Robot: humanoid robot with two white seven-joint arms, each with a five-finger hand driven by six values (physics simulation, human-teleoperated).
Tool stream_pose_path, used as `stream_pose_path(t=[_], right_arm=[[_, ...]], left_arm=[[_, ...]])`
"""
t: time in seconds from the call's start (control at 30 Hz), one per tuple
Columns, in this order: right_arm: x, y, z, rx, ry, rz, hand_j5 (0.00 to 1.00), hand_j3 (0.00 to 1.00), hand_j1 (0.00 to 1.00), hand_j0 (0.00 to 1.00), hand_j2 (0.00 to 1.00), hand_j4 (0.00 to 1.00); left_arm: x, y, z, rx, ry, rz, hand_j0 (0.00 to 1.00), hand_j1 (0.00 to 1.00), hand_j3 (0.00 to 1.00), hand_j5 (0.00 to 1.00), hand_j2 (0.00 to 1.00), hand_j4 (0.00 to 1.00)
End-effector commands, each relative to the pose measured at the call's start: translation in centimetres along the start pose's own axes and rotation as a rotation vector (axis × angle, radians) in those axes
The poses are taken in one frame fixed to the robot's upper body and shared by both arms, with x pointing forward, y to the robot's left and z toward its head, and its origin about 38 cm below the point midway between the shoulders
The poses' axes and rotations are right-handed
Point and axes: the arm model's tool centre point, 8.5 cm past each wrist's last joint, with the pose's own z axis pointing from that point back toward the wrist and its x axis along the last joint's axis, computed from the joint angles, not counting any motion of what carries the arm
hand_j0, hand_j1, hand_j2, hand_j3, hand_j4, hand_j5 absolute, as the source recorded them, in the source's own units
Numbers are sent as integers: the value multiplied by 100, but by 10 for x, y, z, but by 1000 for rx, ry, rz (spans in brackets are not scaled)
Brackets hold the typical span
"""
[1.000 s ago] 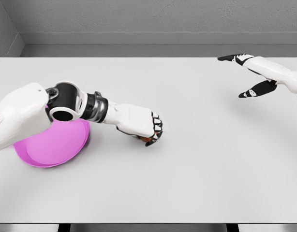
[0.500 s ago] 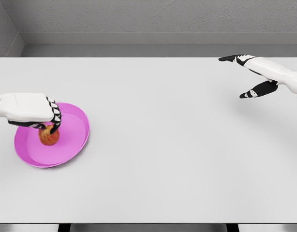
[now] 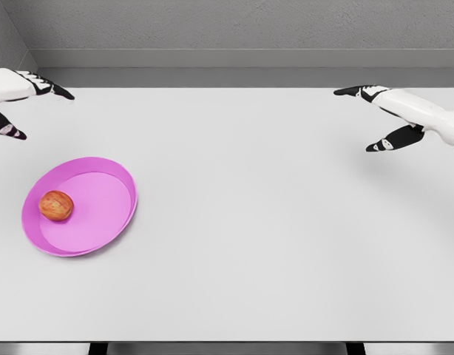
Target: Put the apple on the plate with both arms
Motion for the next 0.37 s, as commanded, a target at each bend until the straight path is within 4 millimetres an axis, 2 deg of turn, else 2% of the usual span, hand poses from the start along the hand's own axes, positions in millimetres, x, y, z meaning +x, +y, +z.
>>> stream_pose_path(t=[0.0, 0.07, 0.13, 0.23, 0.33], right_arm=[[0, -1, 0, -5, -1, -6, 100, 100, 100, 100, 100, 100], [0, -1, 0, -5, -1, -6, 100, 100, 100, 100, 100, 100], [0, -1, 0, -5, -1, -6, 100, 100, 100, 100, 100, 100], [0, -1, 0, -5, -1, -6, 100, 100, 100, 100, 100, 100], [1, 0, -1, -6, -4, -9, 100, 100, 100, 100, 100, 100]], left_arm=[[-10, -6, -20, 41, 2, 86, 100, 100, 100, 100, 100, 100], [-2, -6, -35, 43, -28, 89, 100, 100, 100, 100, 100, 100], [10, -11, -59, 35, -69, 102, 100, 100, 100, 100, 100, 100], [-8, -38, -80, 12, -22, 212, 100, 100, 100, 100, 100, 100], [-10, -41, -81, 6, -17, 221, 100, 100, 100, 100, 100, 100]])
